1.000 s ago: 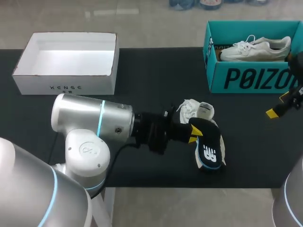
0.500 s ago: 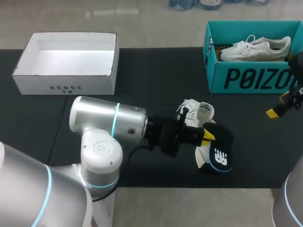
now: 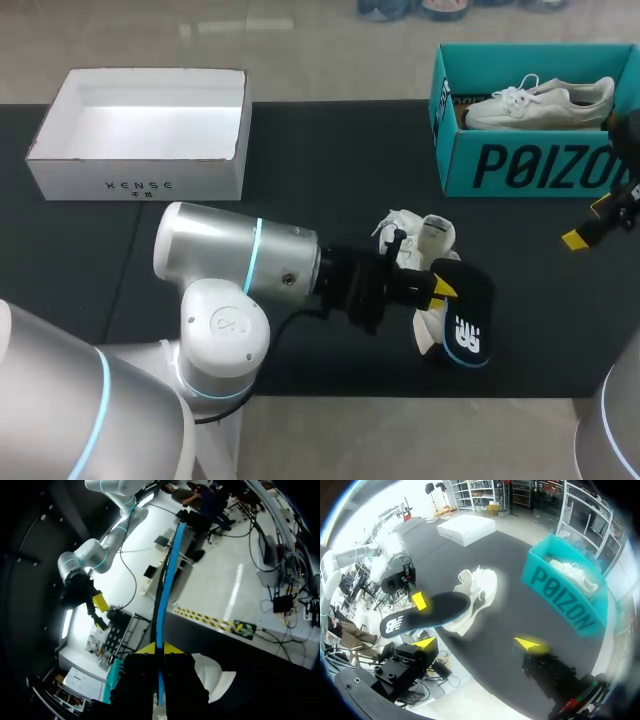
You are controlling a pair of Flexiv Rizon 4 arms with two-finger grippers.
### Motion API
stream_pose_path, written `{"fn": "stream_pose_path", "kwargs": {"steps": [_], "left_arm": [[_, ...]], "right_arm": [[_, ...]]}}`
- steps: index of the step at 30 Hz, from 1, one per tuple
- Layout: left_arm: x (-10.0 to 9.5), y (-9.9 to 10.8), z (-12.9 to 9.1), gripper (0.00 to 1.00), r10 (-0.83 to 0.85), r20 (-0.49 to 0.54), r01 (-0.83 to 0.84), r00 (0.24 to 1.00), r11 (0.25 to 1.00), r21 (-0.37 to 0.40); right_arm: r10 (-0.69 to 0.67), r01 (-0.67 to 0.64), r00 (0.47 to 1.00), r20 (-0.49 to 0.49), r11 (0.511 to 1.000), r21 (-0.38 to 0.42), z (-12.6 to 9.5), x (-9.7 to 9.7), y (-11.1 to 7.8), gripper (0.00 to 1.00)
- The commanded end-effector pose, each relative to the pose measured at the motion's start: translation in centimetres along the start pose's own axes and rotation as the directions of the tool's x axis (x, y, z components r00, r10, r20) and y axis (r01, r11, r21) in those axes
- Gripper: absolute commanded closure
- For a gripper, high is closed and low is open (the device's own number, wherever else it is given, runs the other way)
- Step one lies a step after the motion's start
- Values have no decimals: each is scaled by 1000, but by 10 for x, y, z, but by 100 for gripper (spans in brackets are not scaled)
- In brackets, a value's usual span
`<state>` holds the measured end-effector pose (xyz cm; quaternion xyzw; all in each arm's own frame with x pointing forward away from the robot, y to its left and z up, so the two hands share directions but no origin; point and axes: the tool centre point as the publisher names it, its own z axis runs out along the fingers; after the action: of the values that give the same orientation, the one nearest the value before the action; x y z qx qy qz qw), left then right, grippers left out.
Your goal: Take the shoe out of the shoebox, open the shoe tongue, remove and reinsert the insole, then place the shoe into the shoebox
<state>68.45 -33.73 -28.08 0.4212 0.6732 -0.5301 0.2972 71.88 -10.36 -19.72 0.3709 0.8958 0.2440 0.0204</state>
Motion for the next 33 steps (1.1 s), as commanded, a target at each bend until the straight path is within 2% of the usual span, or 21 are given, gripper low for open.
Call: {"fn": "stream_pose_path", "kwargs": {"steps": [1,12,18,28,33], "left_arm": [[1,-7,-6,100,-3,7,3,1000,1000,-18],[2,-19,-15,100,-23,20,24,1000,999,-45],[5,-11,-13,100,-36,27,37,999,998,-49],[2,-4,4,100,-33,35,34,999,999,-11],[5,1,7,100,-54,29,55,998,998,-26]], "right_arm": [[1,-1,1000,2,1000,-1,0,1,-1,0],[1,-1,1000,2,1000,-1,0,1,-1,0],[1,-1,1000,2,1000,-1,0,1,-1,0],[1,-1,1000,2,1000,-1,0,1,-1,0],[1,-1,1000,2,1000,-1,0,1,-1,0]]}}
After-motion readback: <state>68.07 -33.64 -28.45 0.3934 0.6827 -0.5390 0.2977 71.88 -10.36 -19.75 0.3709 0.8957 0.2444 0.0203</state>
